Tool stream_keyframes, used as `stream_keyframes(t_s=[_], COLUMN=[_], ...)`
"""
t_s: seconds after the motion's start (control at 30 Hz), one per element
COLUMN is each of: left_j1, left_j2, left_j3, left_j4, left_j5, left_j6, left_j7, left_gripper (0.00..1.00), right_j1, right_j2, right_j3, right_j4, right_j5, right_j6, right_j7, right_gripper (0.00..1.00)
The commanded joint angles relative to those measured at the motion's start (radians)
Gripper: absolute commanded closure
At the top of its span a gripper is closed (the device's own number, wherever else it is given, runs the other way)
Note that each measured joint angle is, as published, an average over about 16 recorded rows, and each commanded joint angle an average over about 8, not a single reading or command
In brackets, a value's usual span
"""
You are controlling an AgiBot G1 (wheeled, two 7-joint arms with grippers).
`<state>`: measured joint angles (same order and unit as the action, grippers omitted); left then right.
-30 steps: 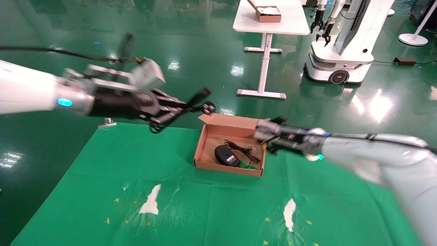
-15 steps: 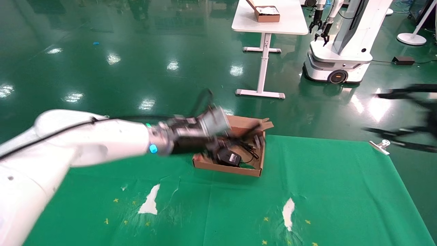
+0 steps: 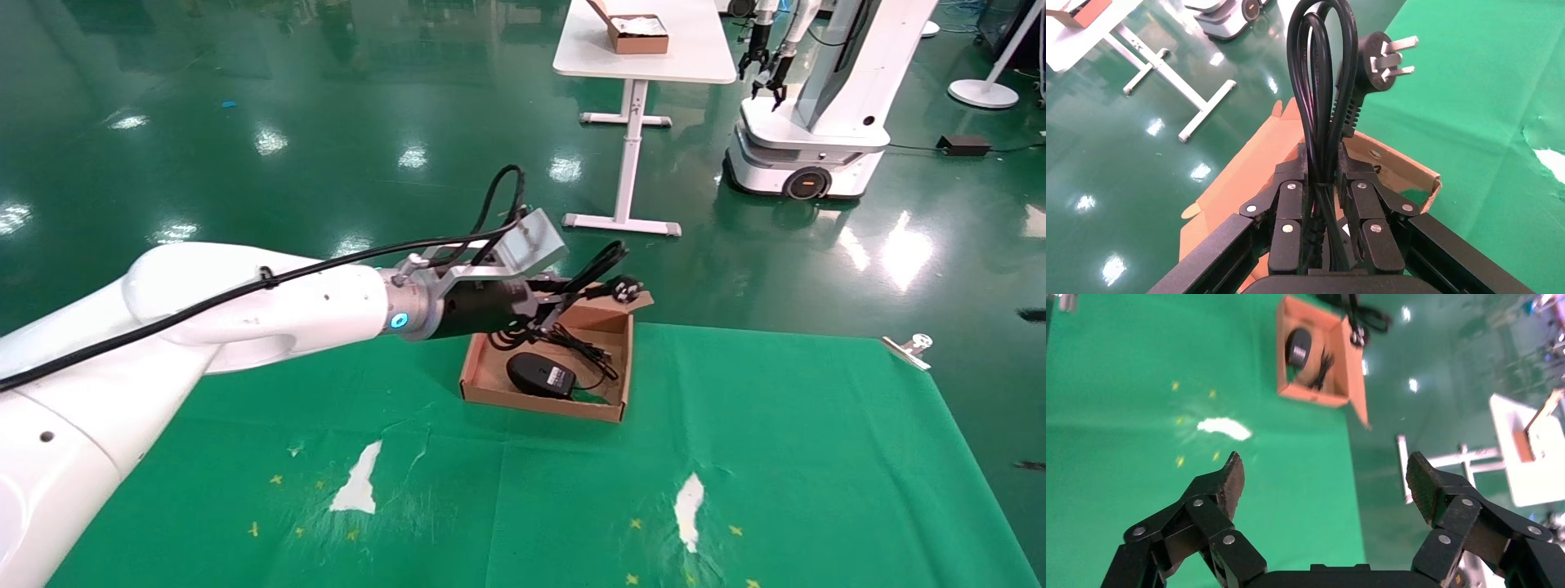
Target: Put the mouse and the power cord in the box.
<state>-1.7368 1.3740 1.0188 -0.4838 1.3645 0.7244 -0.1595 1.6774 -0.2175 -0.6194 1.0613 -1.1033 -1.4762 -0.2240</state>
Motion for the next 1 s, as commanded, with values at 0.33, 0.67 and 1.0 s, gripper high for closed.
stream_keyframes(t_s=[0.33,0.67,1.0], left_j1=[-0.003,0.077,0.202], left_j2=[-0.004,-0.095,-0.238], left_j3=[0.078,-0.021,-0.175], left_j4=[-0.045,-0.135,-0.278], left_j5=[-0.034,-0.107,-0.220], left_j6=[-0.040,0.057,0.210], left_j7=[-0.054,-0.051,-0.046], left_gripper=[0.00,0.00,0.00], right_j1=[-0.068,-0.119,-0.220], right_j2=[0.037,-0.008,-0.088], right_j3=[-0.009,0.025,0.091], right_j4=[0.234,0.223,0.223], right_j5=[0.051,0.081,0.142], right_j6=[0.152,0.132,0.101], right_j7=[0.118,0.156,0.209], right_gripper=[0.00,0.00,0.00])
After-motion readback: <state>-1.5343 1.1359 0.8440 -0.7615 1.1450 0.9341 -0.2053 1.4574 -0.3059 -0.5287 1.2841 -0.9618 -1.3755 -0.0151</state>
